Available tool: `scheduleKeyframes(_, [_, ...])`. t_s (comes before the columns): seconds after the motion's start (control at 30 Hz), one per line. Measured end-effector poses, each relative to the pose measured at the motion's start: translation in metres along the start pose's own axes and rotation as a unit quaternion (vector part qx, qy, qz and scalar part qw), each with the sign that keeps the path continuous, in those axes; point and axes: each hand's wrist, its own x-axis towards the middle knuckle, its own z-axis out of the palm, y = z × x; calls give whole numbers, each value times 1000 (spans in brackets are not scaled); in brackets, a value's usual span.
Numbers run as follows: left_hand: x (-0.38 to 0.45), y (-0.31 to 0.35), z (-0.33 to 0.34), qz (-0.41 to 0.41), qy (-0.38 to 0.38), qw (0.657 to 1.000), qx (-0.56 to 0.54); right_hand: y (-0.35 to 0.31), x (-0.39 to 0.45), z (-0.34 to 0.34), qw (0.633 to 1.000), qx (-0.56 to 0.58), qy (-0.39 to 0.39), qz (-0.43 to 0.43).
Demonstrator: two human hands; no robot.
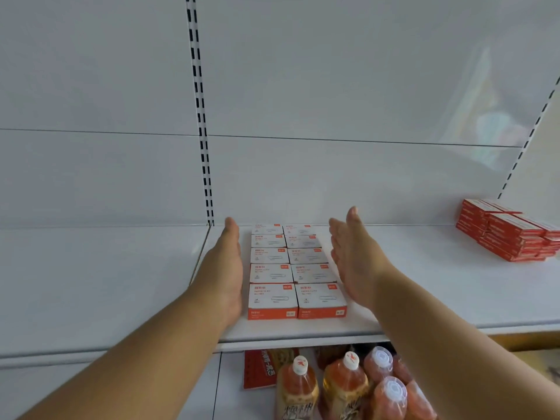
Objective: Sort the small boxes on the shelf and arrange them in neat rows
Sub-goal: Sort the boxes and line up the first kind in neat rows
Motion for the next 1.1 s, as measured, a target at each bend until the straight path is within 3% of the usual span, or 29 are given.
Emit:
scheduleKeyframes(0.07, [-8,1,3,7,0,1000,25,3,-2,5,1000,-15,-2,18])
scheduleKeyframes(0.23, [-6,-2,4,13,-4,1000,24,13,3,4,996,-71,38,-38])
scheduleKeyframes(0.43, [3,-11,4,-9,11,999,38,16,10,5,994,-105,19,26])
scheduleKeyframes(0.7, [14,-15,-2,-40,-39,998,14,15,12,6,988,-148,24,36])
scheduleKeyframes(0.93, [15,-14,-3,-49,-38,998,31,20,19,-2,994,-103,30,2])
scheduleKeyframes(1.1, [16,7,4,-26,-8,999,27,3,34,-3,998,-59,9,35])
